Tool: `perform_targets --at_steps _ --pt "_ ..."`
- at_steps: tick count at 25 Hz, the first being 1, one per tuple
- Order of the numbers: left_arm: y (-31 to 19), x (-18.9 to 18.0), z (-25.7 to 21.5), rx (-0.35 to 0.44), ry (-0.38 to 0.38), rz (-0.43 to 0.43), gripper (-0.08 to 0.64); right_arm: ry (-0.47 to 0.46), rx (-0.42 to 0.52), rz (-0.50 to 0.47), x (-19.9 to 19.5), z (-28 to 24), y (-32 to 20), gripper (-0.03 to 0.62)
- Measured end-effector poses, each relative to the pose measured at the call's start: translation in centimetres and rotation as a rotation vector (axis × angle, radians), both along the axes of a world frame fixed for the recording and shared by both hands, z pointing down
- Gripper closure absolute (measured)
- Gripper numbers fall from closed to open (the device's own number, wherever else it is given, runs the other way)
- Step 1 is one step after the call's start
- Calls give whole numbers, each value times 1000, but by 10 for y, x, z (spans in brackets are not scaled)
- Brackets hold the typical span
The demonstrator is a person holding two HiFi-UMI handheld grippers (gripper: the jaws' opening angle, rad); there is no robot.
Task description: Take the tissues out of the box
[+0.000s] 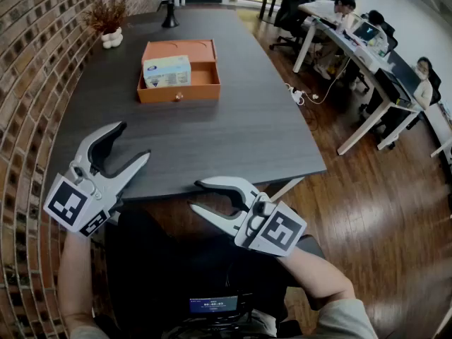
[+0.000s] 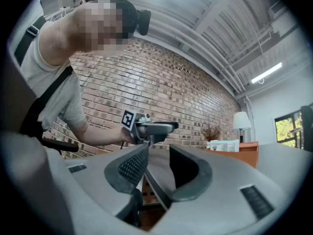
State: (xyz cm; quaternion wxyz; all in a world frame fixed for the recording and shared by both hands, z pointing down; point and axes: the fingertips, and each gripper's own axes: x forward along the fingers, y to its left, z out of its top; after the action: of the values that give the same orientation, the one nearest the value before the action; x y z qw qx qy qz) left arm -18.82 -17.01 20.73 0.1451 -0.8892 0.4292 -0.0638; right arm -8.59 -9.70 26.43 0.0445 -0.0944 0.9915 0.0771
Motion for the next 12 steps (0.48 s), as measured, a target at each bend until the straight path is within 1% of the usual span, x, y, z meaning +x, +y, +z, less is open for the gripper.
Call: perform_targets --at_steps 2,4,5,9,12 --pt "-39 1 -5 13 -128 -28 212 12 -1 7 3 1 -1 457" --pt "-80 2 -7 7 -236 -47 164 22 1 12 6 1 -3 457" --pt "-102 2 -6 -12 -275 -47 155 25 2 14 7 1 -3 457" --pt "-181 0 12 -164 -362 -20 155 21 5 21 8 1 -5 457" --pt "-226 -5 25 -240 -400 -28 153 19 2 20 9 1 -5 457"
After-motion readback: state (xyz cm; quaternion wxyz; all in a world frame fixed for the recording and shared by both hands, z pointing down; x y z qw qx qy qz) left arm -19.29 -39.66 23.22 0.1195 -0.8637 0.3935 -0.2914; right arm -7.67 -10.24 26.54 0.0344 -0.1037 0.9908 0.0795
